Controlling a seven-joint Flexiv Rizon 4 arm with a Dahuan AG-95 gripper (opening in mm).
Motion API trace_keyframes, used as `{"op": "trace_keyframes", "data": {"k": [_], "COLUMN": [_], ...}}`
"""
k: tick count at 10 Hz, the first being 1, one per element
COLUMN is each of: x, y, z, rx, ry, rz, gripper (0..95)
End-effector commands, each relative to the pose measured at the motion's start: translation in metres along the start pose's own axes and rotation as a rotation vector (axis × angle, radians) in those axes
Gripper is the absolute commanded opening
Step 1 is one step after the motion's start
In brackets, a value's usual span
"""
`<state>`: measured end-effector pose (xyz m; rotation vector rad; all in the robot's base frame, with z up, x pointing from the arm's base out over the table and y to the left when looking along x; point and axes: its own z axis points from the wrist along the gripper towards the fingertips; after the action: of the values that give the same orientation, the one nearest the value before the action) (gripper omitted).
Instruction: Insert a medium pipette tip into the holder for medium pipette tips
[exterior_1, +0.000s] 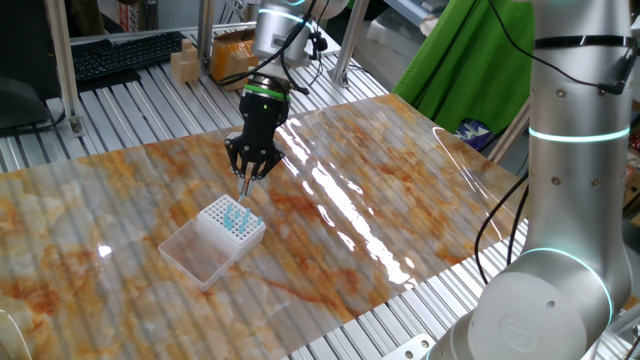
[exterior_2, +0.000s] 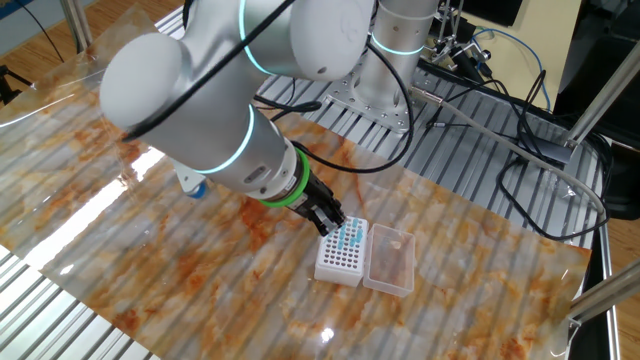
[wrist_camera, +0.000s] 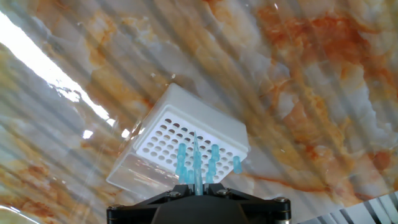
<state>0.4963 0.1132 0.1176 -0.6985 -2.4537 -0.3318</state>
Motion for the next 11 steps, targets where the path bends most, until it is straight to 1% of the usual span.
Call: {"op": "trace_keyframes", "data": {"k": [1,2,3,5,11], "x": [0.0003,0.0003,0.0003,0.0002,-0.0004], "y": [-0.0004,-0.0004,-0.0004,-0.0004,0.0002], "z": [-0.0002,-0.0002,-0.0002,-0.0002,0.0008], "rx": [0.005,0.005,-0.006,-0.013,-0.038], "ry": [0.013,0.017,0.026,0.039,0.065], "rz": [-0.003,-0.005,-0.005,0.005,0.026], "gripper": [0.0,0.0,0.0,0.0,0.0]}}
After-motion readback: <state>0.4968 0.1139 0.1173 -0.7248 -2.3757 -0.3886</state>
